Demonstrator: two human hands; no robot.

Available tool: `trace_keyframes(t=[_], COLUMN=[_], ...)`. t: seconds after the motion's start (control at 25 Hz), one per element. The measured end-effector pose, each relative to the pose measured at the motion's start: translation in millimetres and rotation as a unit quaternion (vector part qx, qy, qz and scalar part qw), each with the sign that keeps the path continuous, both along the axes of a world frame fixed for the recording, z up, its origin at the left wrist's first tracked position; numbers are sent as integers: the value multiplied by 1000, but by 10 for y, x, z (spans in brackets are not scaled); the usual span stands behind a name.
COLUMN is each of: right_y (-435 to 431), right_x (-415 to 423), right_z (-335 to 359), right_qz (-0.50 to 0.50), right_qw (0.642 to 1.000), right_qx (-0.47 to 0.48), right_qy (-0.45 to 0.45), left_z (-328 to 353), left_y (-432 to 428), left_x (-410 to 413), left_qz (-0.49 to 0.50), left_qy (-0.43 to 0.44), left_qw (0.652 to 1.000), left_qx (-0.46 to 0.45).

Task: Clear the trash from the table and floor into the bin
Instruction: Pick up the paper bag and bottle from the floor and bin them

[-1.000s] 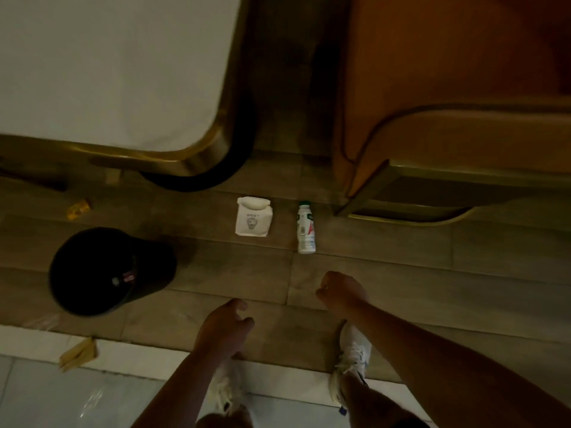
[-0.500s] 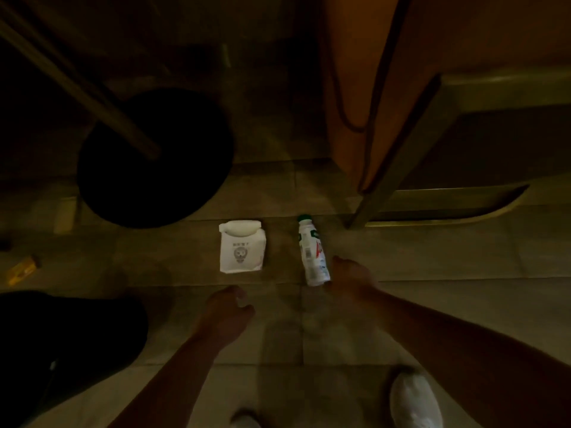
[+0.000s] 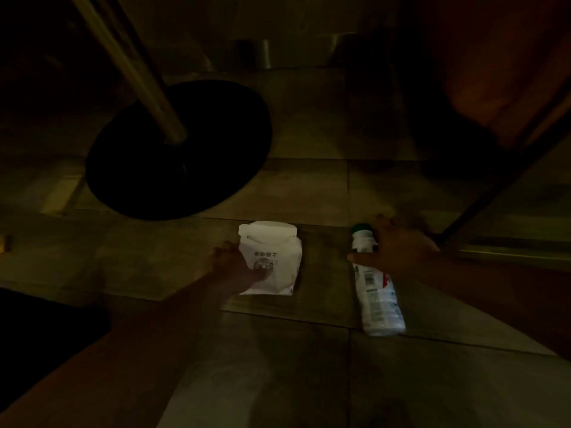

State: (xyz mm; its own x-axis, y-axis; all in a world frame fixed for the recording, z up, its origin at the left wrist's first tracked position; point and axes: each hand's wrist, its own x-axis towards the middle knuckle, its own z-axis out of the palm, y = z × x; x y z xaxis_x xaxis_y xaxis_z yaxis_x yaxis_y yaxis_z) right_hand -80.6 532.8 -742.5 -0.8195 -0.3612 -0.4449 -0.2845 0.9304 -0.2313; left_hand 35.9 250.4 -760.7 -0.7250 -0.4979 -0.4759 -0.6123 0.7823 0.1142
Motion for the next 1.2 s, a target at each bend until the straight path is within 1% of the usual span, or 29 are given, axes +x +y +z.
trace_keyframes(t=[0.12,0.2,0.24,0.32,0.44,0.48,0.56,0.64,0.8,0.88,1.04,1.12,1.2], right_y=[-35,-87,-108,-124,-92,-87,-85,-116,-200,-233,-304,-334,-312], right_x=[152,261,297,355,358,325,236,179,171,158,220,275,435], right_z=[-133,-191,-217,-272,-314,-305,-275,-234,-112,-77,-45,35,161], right_qz=[44,74,72,60,80,79,64,38,-5,2,26,11,-14], right_qw=[998,996,997,998,997,996,997,997,989,990,990,988,987], right_qx=[24,44,41,17,4,2,-9,-43,-136,-137,-137,-152,-158], right_qy=[-26,-7,1,8,22,32,48,56,61,47,30,26,-11], left_z=[-154,-176,-178,-206,-206,-195,-155,-69,137,222,396,474,572], left_y=[-1,15,30,70,95,76,32,-1,-63,-104,-93,-2,162], left_x=[161,180,162,122,54,34,-8,-39,-40,-45,-50,-18,104], left_qz=[35,66,85,106,117,125,166,193,217,217,122,89,45], left_qy=[41,81,100,130,162,174,199,225,265,285,321,325,318], left_qw=[995,984,977,964,955,947,916,895,889,888,925,936,946], left_qx=[89,145,168,205,222,239,306,333,305,289,159,106,46])
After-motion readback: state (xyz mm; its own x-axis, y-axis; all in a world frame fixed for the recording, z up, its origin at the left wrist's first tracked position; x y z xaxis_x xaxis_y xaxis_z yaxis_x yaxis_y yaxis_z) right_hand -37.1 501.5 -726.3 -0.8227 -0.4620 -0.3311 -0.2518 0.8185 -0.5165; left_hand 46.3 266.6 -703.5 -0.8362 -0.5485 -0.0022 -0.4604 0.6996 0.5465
